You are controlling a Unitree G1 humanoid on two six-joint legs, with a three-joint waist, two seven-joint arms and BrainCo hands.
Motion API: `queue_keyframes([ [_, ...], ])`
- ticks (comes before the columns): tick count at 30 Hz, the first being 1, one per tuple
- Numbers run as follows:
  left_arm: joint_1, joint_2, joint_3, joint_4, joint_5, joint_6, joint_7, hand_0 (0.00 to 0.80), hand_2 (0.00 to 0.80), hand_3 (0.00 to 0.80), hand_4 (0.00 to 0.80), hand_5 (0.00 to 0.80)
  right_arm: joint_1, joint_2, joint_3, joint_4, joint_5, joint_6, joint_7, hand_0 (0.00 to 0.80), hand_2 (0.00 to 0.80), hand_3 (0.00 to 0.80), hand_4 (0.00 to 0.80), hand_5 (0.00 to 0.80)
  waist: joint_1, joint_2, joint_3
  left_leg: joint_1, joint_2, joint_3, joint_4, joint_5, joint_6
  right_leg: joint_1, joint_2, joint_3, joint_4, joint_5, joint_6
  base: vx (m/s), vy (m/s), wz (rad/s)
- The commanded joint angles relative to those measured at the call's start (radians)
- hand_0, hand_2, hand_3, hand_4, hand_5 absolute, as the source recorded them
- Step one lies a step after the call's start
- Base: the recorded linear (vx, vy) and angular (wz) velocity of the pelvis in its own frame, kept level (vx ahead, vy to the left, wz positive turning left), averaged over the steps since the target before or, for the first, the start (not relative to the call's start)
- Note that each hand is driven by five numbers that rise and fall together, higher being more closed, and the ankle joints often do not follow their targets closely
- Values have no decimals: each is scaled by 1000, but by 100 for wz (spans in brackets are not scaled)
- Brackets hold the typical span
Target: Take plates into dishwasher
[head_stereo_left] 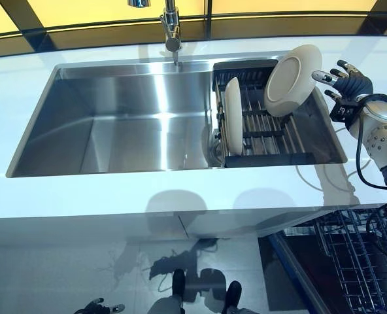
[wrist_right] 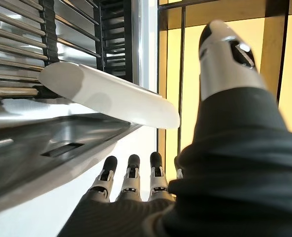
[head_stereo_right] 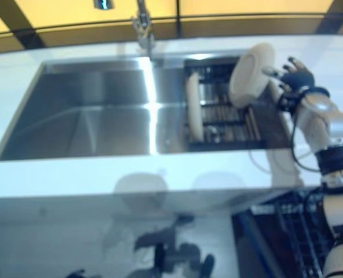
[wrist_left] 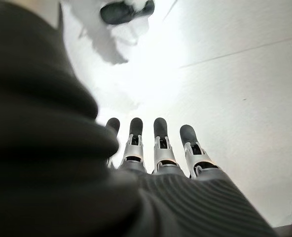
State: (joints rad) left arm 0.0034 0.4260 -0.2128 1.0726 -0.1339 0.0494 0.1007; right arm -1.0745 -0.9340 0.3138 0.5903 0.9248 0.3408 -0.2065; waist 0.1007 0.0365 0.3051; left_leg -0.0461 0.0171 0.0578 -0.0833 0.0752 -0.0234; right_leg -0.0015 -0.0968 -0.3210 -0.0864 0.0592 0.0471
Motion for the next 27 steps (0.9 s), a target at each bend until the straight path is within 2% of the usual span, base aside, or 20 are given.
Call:
queue_keyframes([
  [1, 17, 16, -4, -3, -39, -44, 87, 0, 0, 0, 0, 0, -84, -22, 19, -58, 2, -37, -18, 0, 0, 0, 0, 0, 25, -17, -1, 13, 4, 9, -4, -96, 4, -5, -37, 4, 4, -49, 34, 1, 2, 6],
  [10, 38, 31, 18, -9, -27, -17, 69, 0, 0, 0, 0, 0, -89, -19, 17, -54, 1, -55, -13, 0, 0, 0, 0, 0, 39, -7, 6, 9, 1, -4, -4, -91, 4, -3, -40, -9, 8, -54, 30, 12, 8, 3],
  [27, 67, 23, 16, -13, -37, -51, 48, 0, 0, 0, 0, 0, -105, -10, 18, -39, 24, -30, -45, 0, 0, 0, 0, 0, 54, -7, 5, 10, -1, -15, -4, -89, 3, 10, -41, -21, -1, -51, 33, 6, 3, 0],
])
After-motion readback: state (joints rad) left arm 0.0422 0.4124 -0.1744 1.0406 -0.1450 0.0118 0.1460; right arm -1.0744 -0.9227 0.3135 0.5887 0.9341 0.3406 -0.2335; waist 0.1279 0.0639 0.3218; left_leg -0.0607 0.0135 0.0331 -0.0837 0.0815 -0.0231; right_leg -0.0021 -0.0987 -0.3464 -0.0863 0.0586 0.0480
